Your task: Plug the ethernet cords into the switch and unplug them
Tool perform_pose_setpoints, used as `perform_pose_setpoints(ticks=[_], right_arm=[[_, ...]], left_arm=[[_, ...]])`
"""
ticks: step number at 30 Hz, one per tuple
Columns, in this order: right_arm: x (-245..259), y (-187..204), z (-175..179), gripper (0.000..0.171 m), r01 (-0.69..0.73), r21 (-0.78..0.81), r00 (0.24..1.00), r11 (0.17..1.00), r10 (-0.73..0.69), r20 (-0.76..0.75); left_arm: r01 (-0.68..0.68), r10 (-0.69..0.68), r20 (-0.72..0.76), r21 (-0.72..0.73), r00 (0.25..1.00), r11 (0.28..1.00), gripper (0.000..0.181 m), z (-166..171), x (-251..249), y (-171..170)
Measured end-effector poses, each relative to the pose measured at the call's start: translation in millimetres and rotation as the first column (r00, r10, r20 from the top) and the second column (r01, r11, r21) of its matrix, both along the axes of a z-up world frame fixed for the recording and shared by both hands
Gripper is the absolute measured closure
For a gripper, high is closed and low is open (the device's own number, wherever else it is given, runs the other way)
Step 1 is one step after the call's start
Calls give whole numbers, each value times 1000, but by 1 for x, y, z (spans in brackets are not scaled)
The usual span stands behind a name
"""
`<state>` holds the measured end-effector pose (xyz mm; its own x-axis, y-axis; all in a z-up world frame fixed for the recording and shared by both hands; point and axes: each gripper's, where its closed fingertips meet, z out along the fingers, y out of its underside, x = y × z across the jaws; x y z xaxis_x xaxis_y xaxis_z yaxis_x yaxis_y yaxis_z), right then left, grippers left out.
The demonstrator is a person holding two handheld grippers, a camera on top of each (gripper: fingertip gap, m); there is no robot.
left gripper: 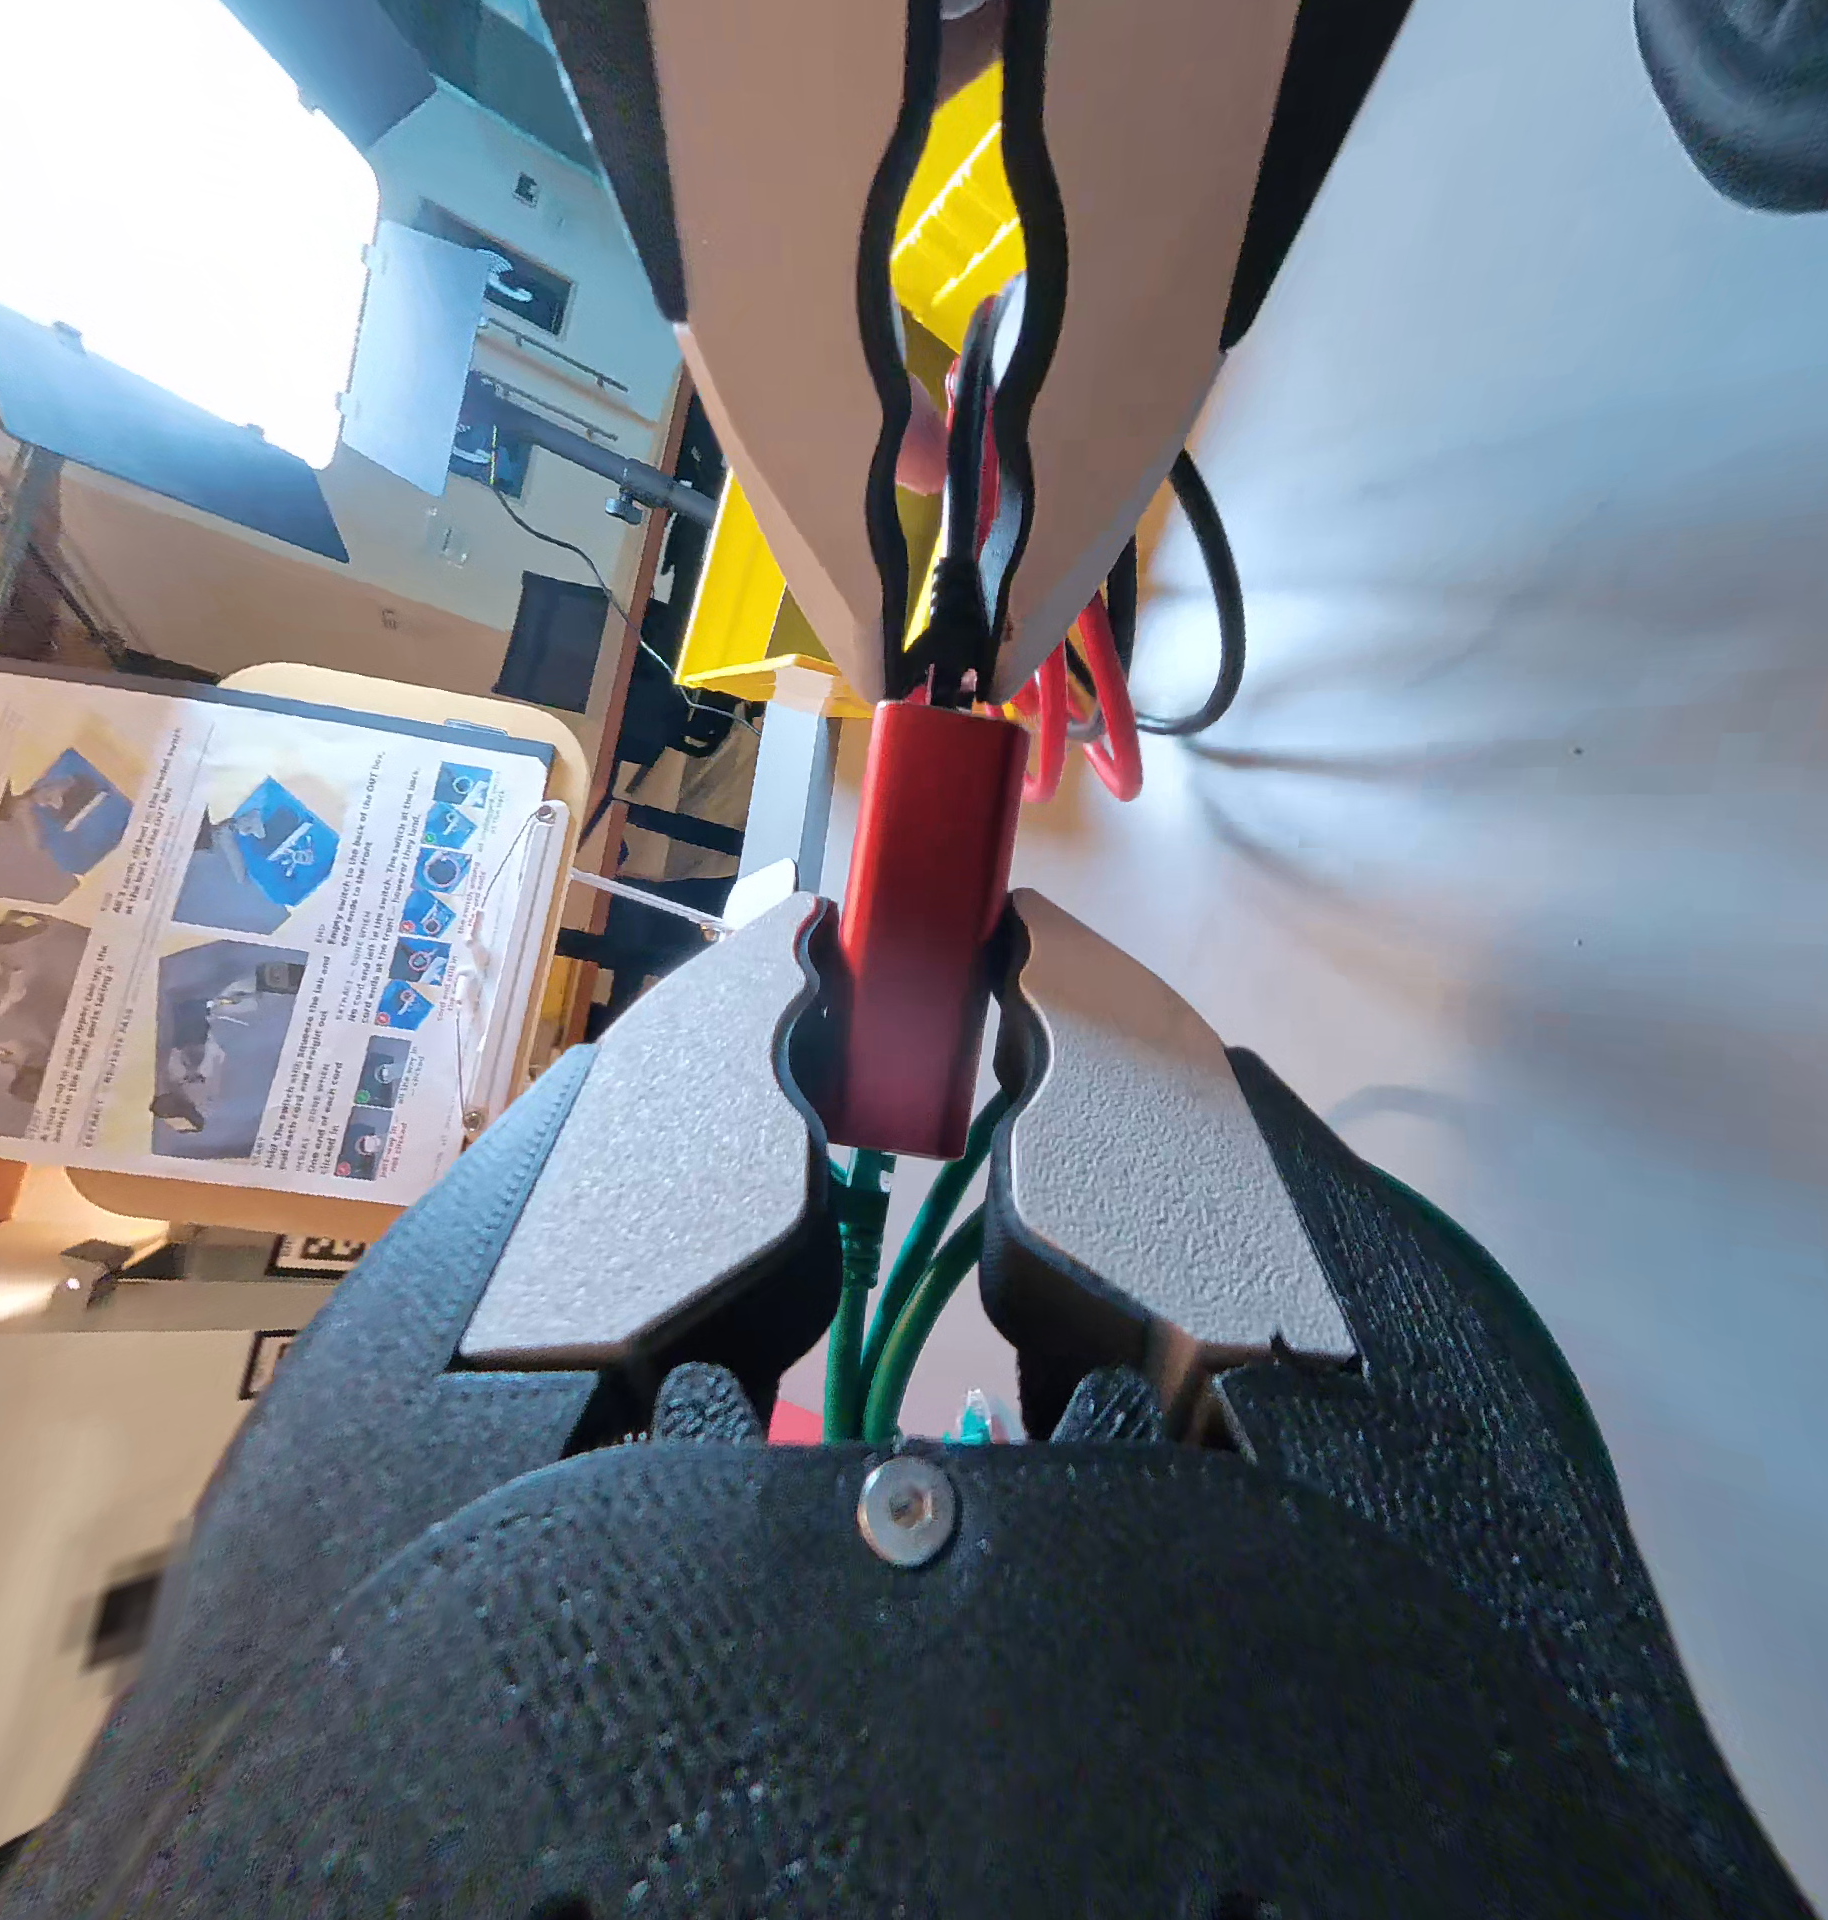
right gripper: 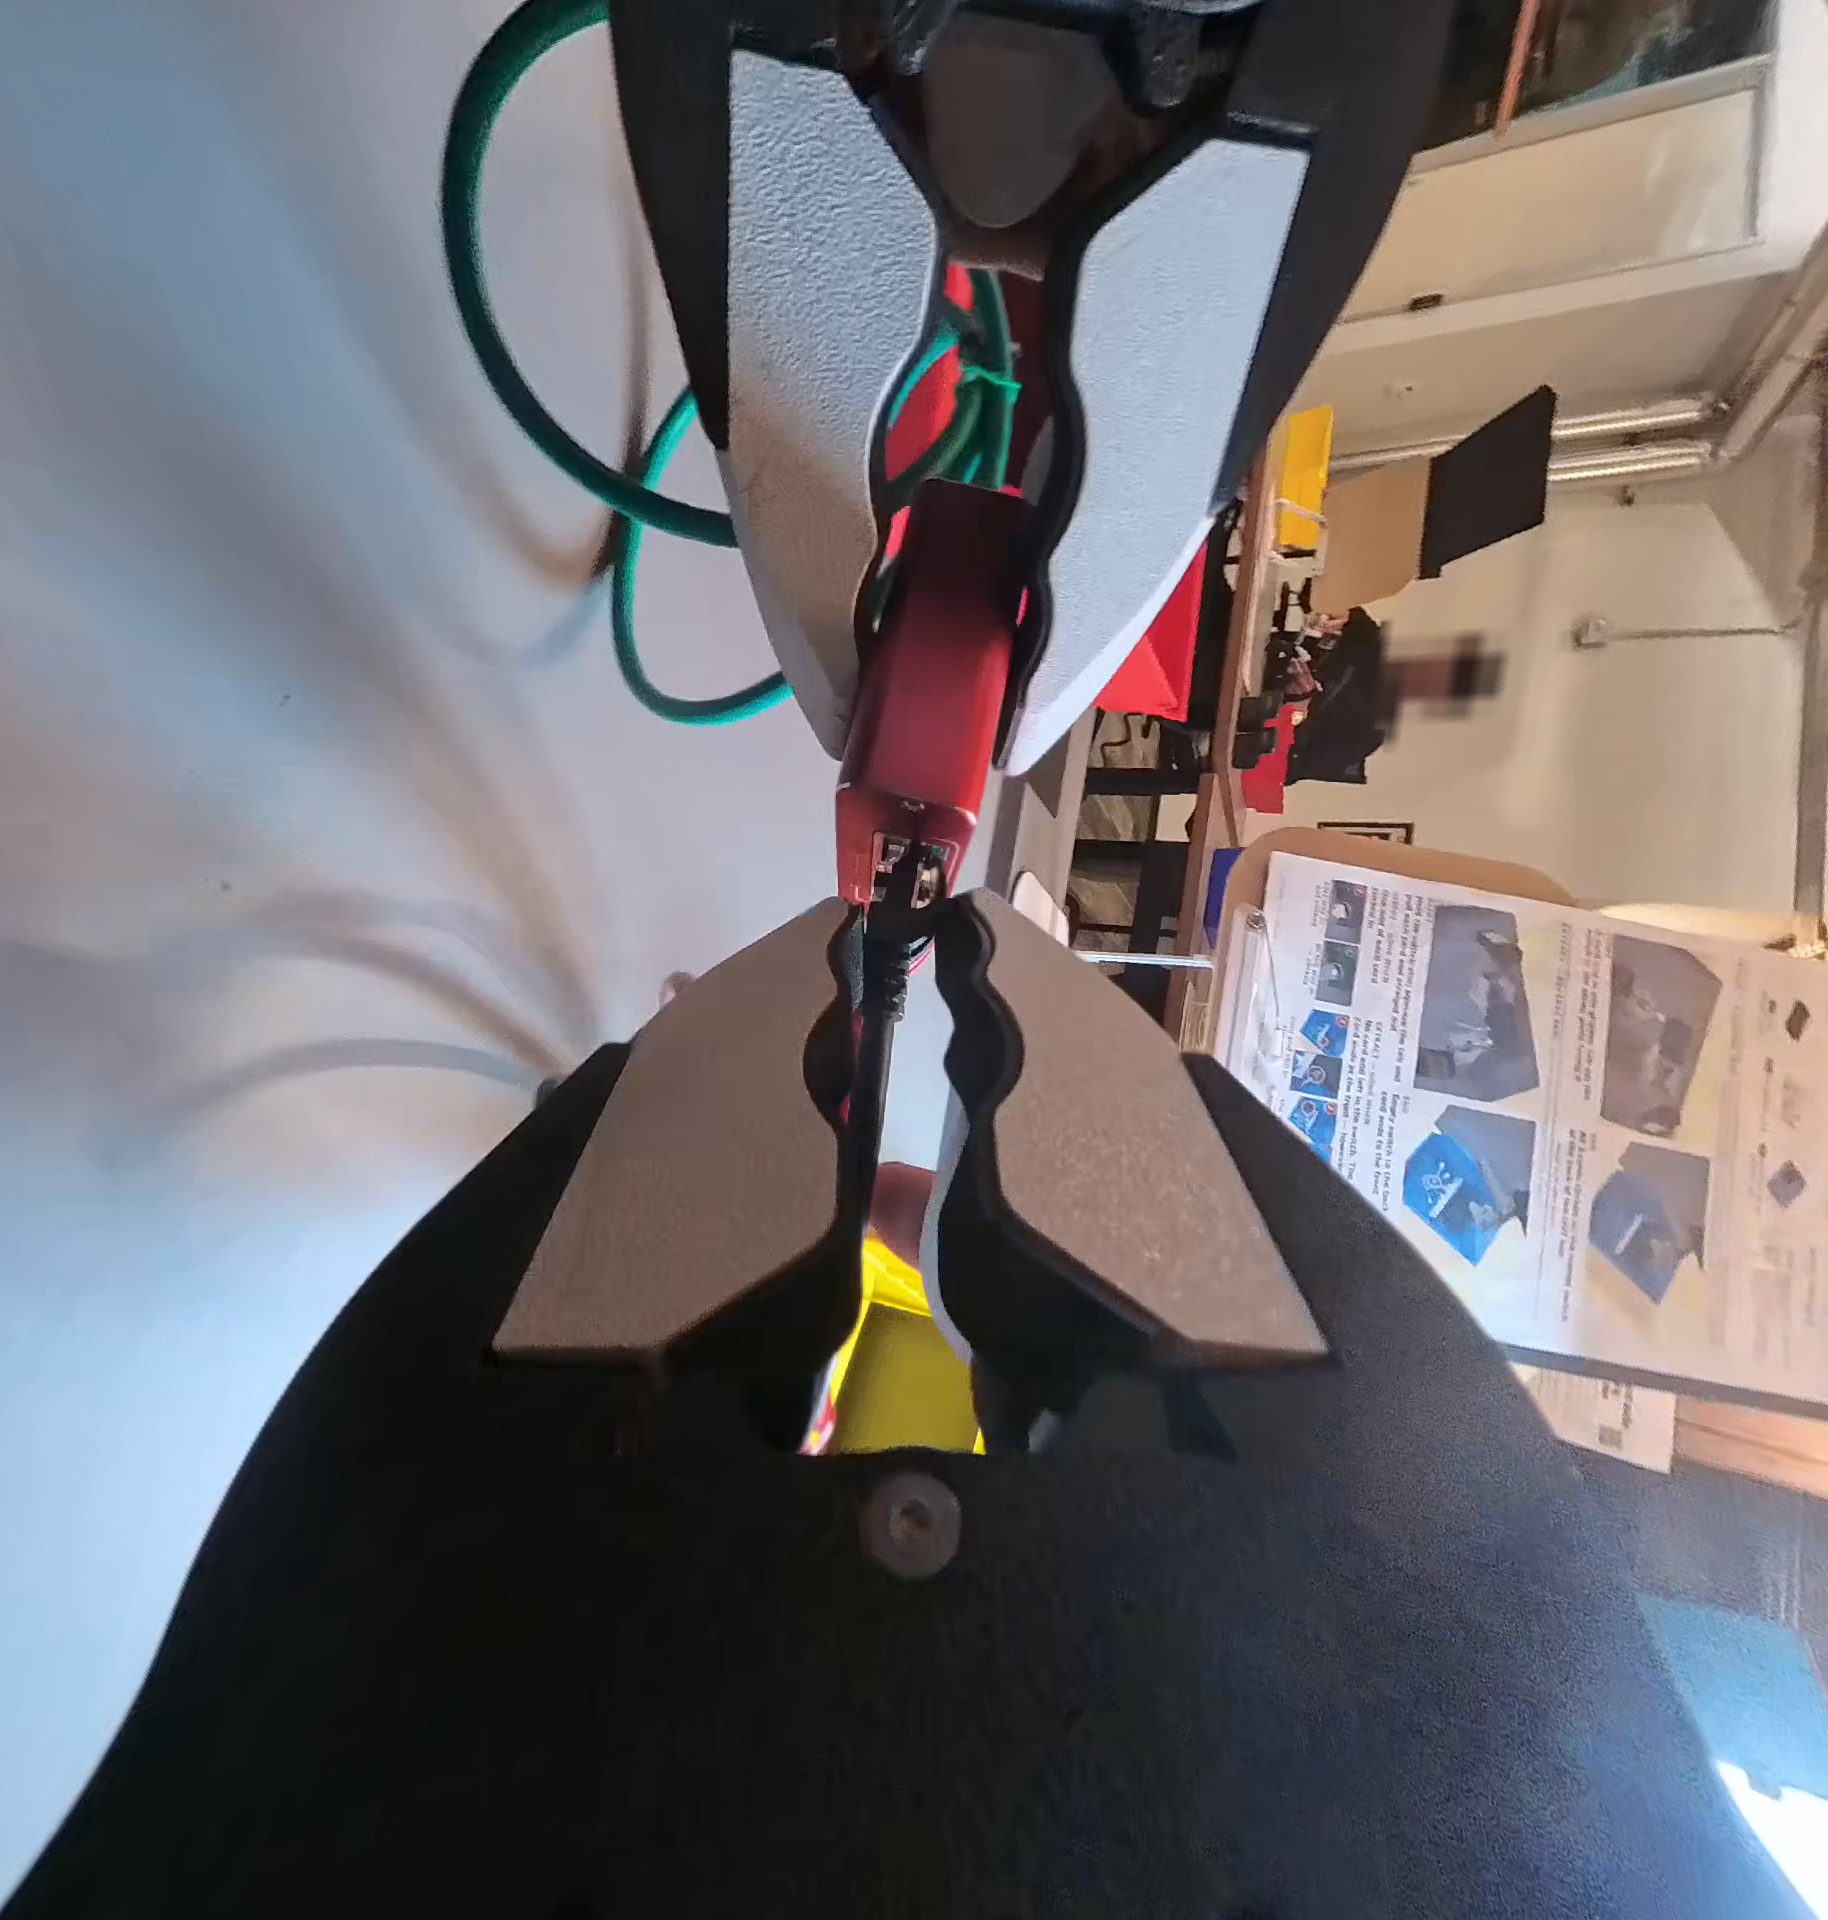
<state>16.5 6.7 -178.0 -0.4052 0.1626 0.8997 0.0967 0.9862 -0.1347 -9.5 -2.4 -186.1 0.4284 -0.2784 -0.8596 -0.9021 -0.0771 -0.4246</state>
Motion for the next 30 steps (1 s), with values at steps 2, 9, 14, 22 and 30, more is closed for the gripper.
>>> perform_pose_setpoints(ticks=[2, 9, 14, 22, 30], right_arm=[[2, 0, -4, 159, -14, 22, 999, 1000, 13, 41], [17, -6, -4, 158, -68, 48, 984, 997, 59, 167], [26, -6, 3, 158, -67, 59, 990, 996, 59, 128], [19, 1, 8, 160, 112, -21, 988, 993, -114, -107], [13, 9, -11, 159, 99, -36, 995, 994, -100, -27]], left_arm=[[4, -4, -40, 5, 999, 1000, 153, -2, 1, 0], [66, -59, -121, 54, 991, 996, 153, -3, 11, 0], [86, -70, -150, 105, 986, 991, 154, 3, 18, 2], [7, 9, -139, 110, 990, 994, 153, 5, 7, 10], [-41, 41, -108, 2, 993, 999, 153, -11, 2, 16]])
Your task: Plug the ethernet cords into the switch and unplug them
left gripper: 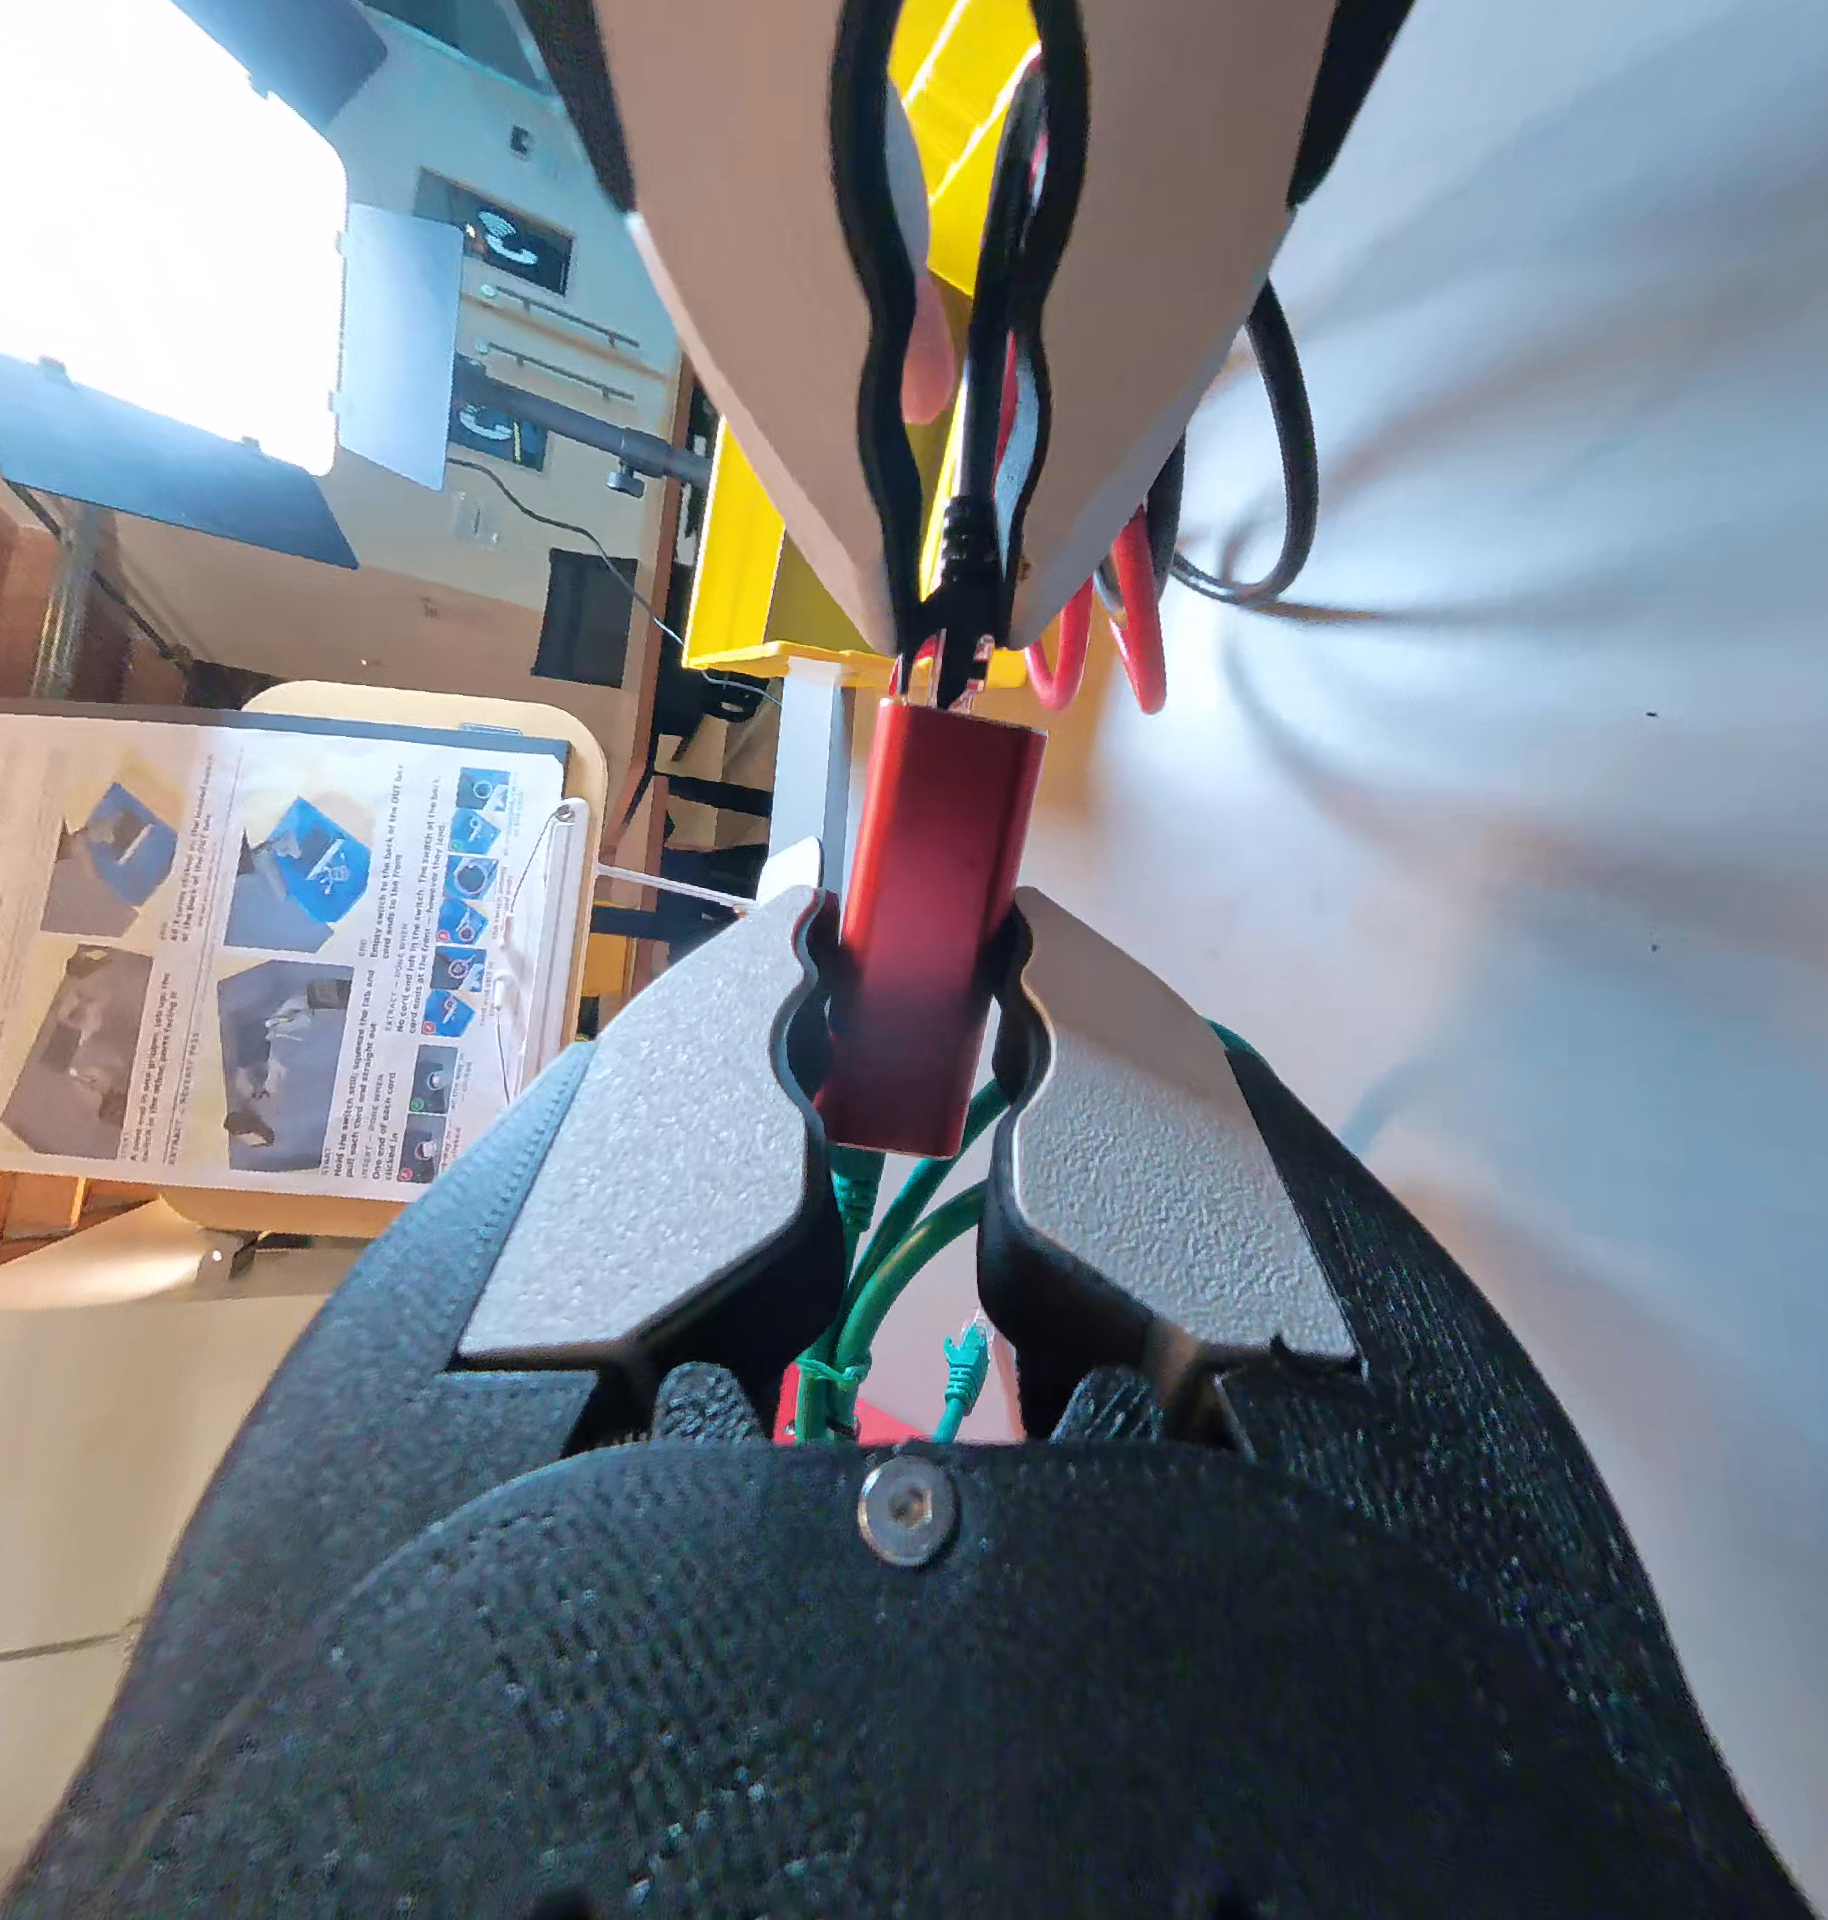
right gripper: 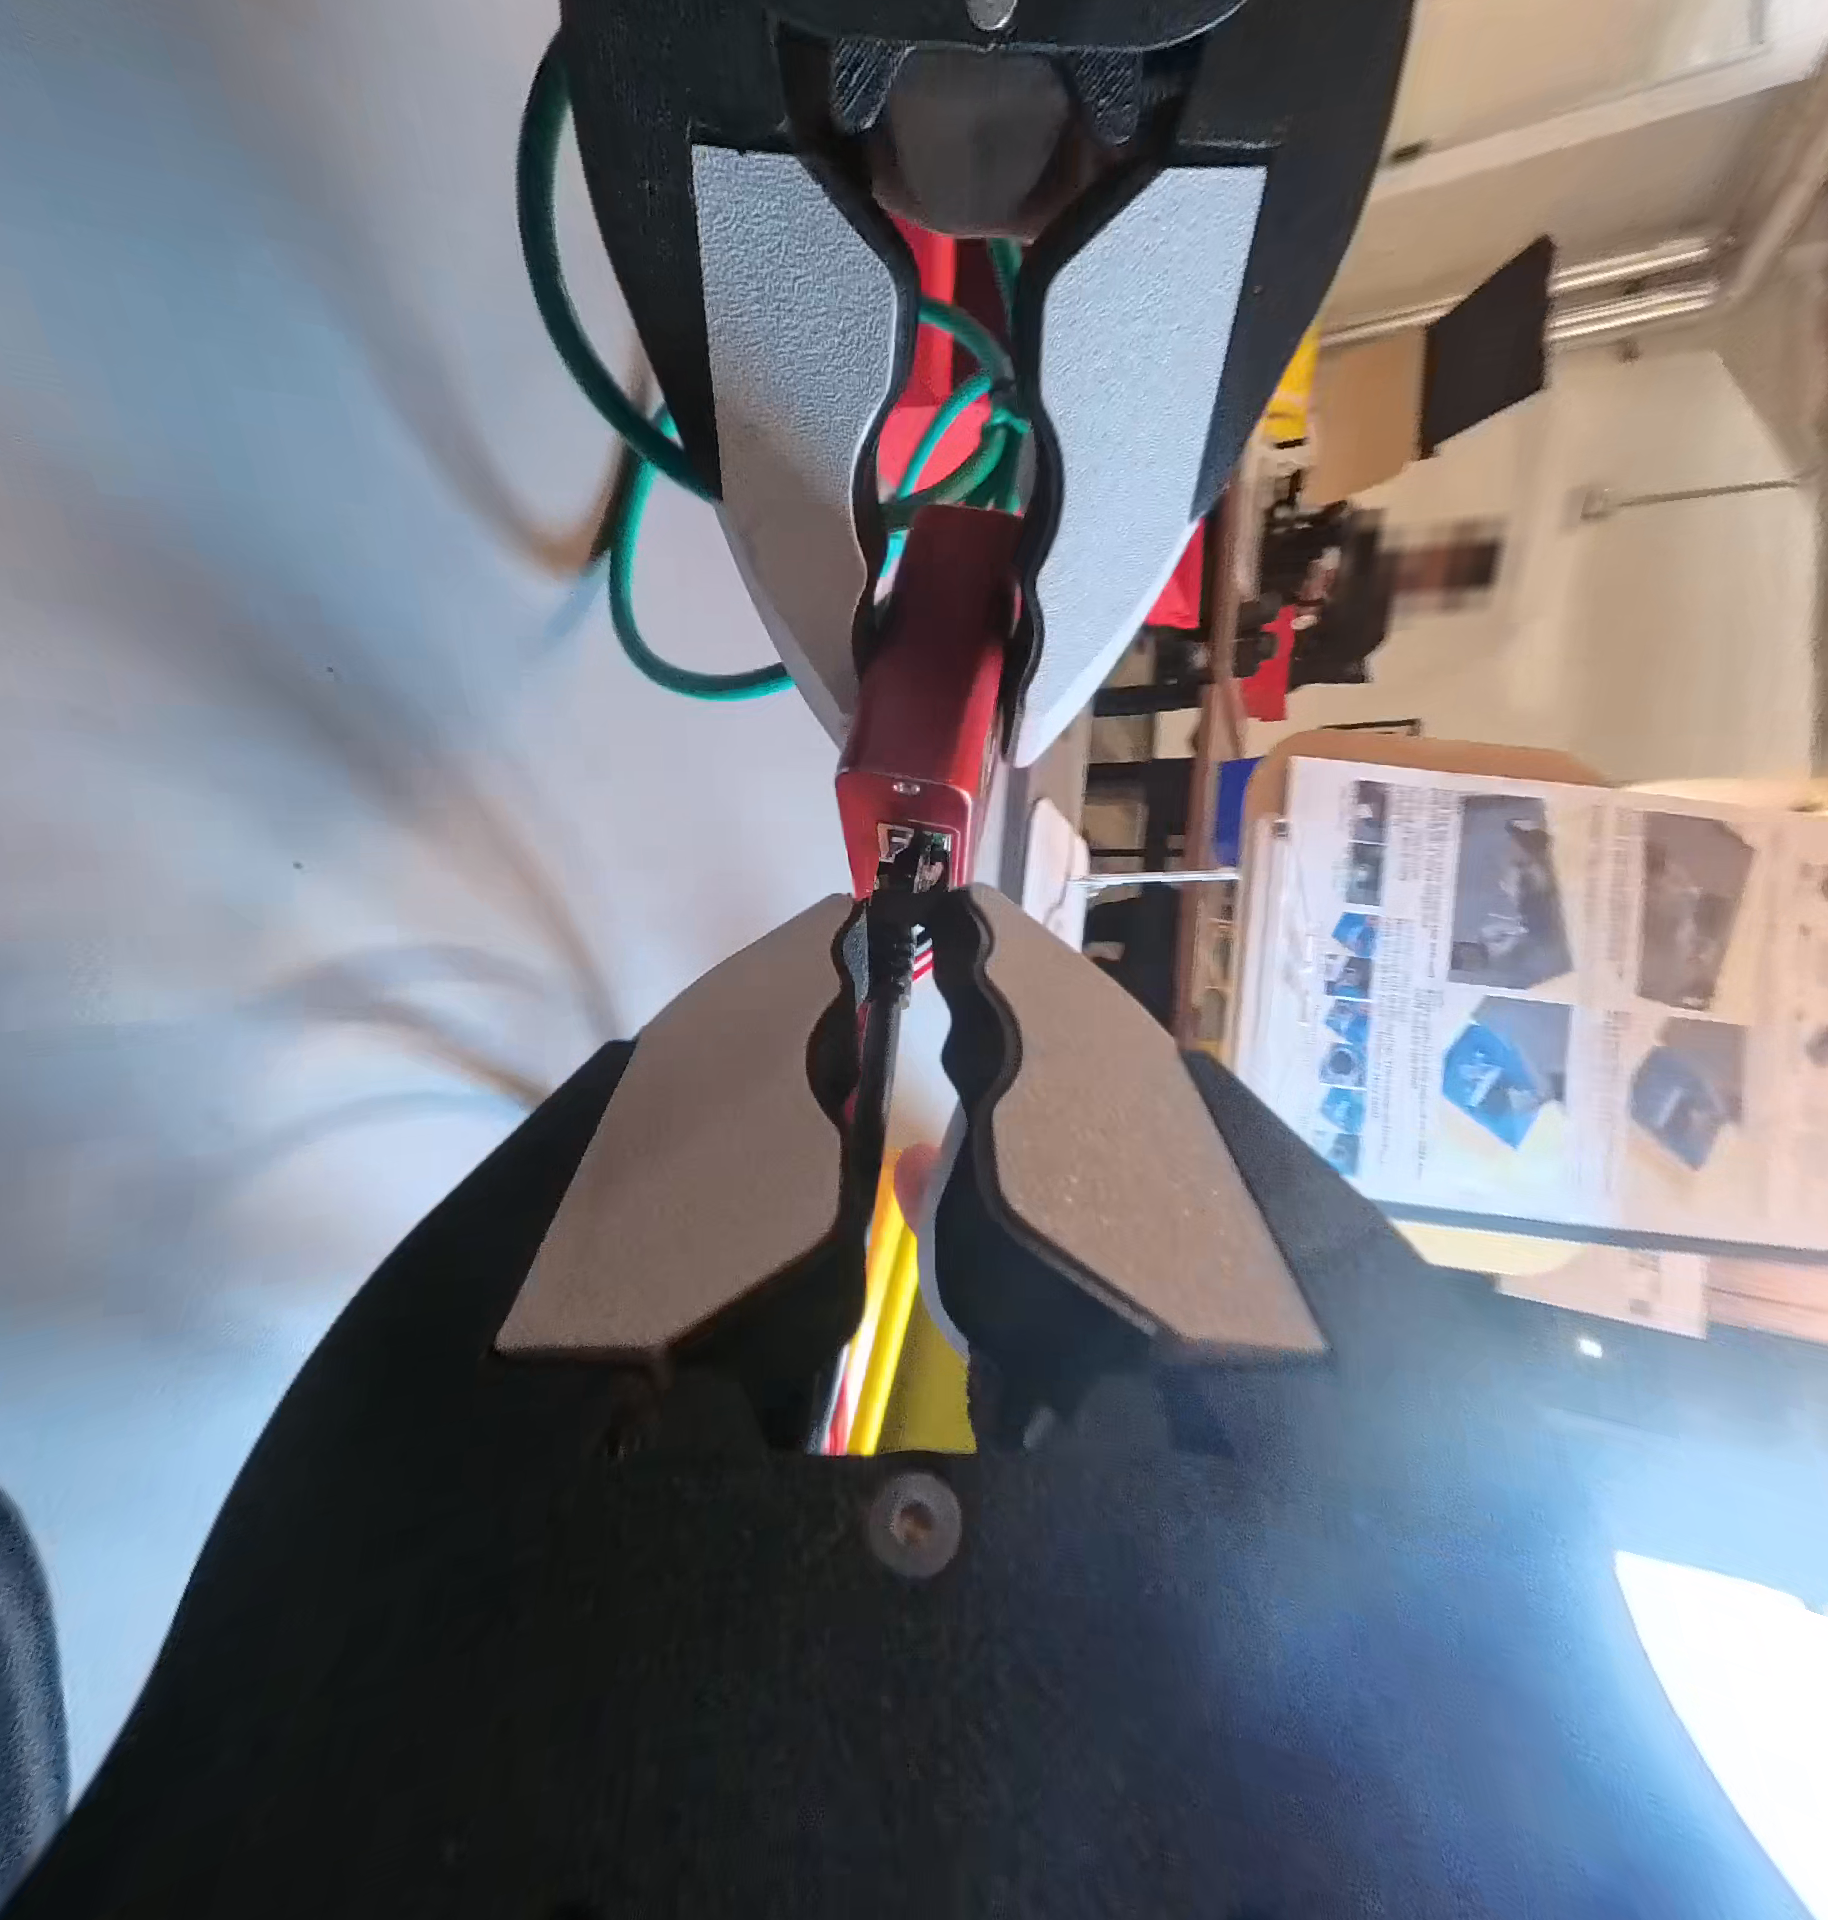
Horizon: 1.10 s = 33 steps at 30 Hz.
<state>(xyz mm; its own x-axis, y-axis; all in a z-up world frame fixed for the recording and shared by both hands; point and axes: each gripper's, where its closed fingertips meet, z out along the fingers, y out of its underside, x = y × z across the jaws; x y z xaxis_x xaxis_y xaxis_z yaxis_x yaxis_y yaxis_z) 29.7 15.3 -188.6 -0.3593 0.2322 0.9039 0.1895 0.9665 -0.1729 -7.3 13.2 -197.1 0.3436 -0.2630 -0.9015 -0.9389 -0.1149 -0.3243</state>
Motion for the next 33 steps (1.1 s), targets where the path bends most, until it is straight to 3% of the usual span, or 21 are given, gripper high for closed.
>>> perform_pose_setpoints(ticks=[10, 19, 20, 22, 24, 27, 30, 33], right_arm=[[-6, -9, -13, 159, -94, -116, 983, 989, 110, 148], [13, -18, 0, 159, -147, -205, 958, 968, 191, 213], [15, -19, 2, 159, -145, -210, 957, 967, 191, 218], [28, -22, 6, 160, -150, -265, 946, 952, 216, 240], [33, -13, 18, 160, -119, -248, 972, 961, 164, 167], [32, 8, 37, 159, -43, -289, 996, 956, 63, 60], [36, 25, 57, 158, -10, -399, 1000, 917, 1, -21], [43, 47, 77, 159, 15, -471, 995, 882, -60, -79]], left_arm=[[1, -3, -18, -68, 1000, 998, 152, -10, -6, -4], [136, -136, 7, -23, 991, 990, 153, -1, 11, -10], [133, -133, 13, -28, 991, 991, 154, -1, 11, -11], [-46, 44, -59, -37, 997, 998, 154, -6, -33, -7], [-41, 42, 115, -11, 992, 999, 154, 9, -45, -15], [-56, 49, 229, 26, 972, 998, 154, 36, -35, -13], [-112, 99, 274, 33, 957, 993, 153, 40, -50, -13], [-94, 73, 431, 28, 899, 995, 153, 46, -54, -20]])
